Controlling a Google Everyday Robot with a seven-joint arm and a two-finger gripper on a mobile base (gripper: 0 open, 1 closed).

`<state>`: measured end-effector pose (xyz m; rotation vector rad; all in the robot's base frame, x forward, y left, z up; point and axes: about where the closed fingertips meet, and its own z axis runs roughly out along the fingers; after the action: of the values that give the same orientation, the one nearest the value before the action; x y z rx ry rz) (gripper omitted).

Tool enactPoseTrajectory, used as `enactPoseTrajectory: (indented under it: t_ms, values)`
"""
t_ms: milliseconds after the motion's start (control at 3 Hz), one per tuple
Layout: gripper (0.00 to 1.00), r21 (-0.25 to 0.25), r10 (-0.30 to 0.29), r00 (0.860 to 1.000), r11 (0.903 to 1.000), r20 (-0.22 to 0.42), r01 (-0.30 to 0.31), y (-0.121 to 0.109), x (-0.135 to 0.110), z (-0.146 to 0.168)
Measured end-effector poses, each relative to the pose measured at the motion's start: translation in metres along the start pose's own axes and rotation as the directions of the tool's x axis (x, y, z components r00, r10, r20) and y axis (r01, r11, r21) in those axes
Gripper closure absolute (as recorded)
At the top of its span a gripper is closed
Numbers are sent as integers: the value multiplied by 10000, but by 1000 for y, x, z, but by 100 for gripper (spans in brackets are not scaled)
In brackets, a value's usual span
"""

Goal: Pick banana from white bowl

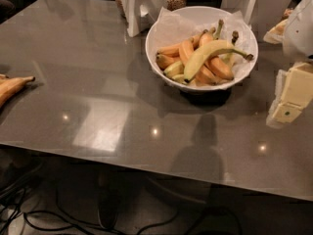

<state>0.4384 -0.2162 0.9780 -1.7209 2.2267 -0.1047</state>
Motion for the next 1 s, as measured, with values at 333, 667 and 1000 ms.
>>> enactPoseTrajectory:
  t_ms: [333, 667, 1000]
  values:
    - [0, 1, -1, 10000, 10000, 0, 1, 0, 0, 0]
    - [0, 227, -152, 9998, 9996, 112, 150, -3, -4, -2]
    - [0, 801, -785, 9956, 9940, 515, 743, -21, -15, 2]
